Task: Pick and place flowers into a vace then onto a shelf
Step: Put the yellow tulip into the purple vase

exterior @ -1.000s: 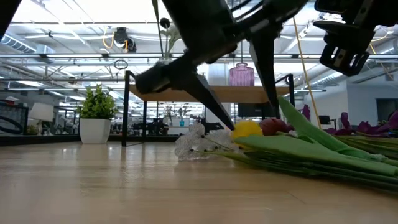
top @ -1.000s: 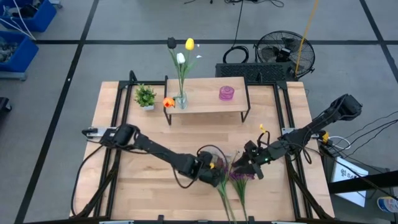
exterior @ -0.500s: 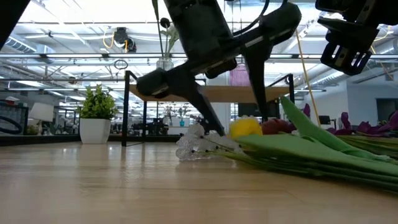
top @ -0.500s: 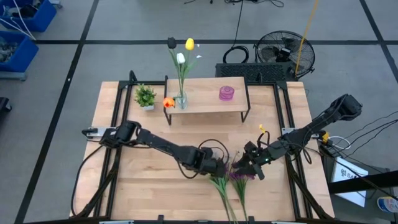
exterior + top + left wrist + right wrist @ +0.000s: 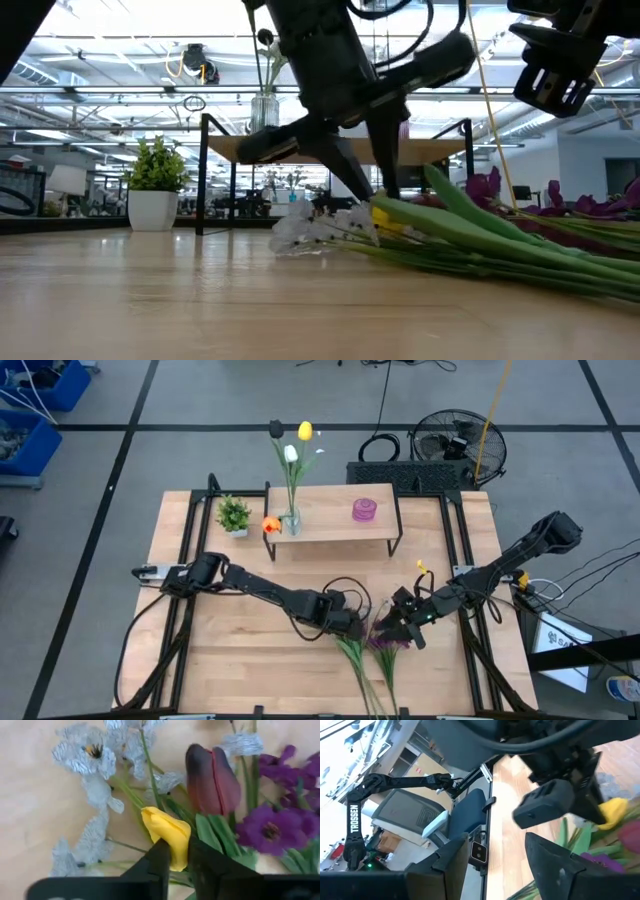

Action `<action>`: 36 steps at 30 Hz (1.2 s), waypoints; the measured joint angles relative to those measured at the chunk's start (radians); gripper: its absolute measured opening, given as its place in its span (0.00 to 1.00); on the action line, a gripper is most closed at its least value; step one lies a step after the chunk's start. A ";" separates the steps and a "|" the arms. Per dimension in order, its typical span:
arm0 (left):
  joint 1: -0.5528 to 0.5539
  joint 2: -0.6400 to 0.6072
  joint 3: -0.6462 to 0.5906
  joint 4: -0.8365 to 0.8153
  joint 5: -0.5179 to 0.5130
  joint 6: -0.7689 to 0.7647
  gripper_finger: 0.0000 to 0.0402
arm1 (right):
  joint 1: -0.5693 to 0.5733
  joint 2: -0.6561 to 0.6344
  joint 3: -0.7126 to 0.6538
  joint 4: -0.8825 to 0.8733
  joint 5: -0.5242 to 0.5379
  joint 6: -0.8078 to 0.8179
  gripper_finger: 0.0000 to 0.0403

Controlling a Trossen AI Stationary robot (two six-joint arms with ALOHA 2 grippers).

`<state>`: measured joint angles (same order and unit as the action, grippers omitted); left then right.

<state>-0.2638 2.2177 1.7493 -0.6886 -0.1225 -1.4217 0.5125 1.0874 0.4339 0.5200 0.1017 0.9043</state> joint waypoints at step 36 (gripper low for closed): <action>-0.028 -0.331 0.010 0.288 -0.508 0.642 0.04 | -0.151 0.000 0.000 0.161 -0.028 -0.129 0.44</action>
<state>-0.2917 1.8870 1.7592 -0.4003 -0.6304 -0.7799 0.3617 1.0874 0.4343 0.6809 0.0734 0.7753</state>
